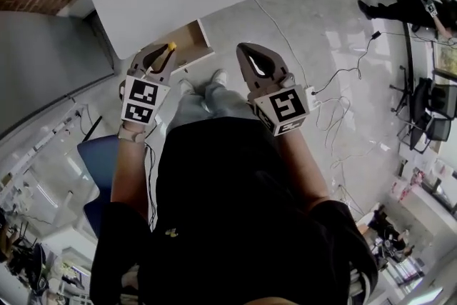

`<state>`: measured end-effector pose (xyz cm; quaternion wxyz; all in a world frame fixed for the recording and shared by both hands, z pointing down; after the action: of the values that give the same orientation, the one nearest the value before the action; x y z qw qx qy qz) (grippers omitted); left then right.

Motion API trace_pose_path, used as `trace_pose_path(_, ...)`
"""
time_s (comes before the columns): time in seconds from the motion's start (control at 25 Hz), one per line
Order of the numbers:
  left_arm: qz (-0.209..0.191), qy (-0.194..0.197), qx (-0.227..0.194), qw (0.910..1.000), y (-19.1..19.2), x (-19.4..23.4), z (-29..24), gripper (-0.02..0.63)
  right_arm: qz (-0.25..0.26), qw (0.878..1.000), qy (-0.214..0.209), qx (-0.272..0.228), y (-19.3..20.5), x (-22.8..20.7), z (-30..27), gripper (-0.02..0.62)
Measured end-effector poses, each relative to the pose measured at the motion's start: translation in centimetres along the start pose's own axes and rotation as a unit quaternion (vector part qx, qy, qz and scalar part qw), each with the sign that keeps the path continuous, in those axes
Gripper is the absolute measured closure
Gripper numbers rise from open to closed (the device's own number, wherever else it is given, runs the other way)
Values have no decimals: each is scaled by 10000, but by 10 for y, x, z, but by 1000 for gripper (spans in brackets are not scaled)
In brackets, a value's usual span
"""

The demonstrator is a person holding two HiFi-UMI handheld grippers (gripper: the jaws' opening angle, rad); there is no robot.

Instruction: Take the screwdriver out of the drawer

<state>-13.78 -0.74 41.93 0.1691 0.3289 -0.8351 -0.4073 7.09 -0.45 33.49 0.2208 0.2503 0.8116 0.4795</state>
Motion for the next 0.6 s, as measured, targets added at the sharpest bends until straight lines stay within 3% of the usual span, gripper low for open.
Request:
trace_pose_path(0.32,474,-710,-851,9927,-37,-2,65,537,229,9987,-262,-363,-34,11,0,584)
trace_pose_path(0.6,613,-1440,-1429,9773,-56,5,129,537,359,9950,-519,-772,-62,31,7,584)
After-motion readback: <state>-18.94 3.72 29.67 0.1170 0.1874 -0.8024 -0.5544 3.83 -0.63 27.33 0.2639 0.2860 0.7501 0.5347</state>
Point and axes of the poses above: the fingertips, and each gripper's own axes: z backward along the fingers, x to its left, y out of its underside, the point moved 6 cm from there along z, backward along the fingers, and after that the axes turned 3 degrees about -z, right-handed, at the moved point
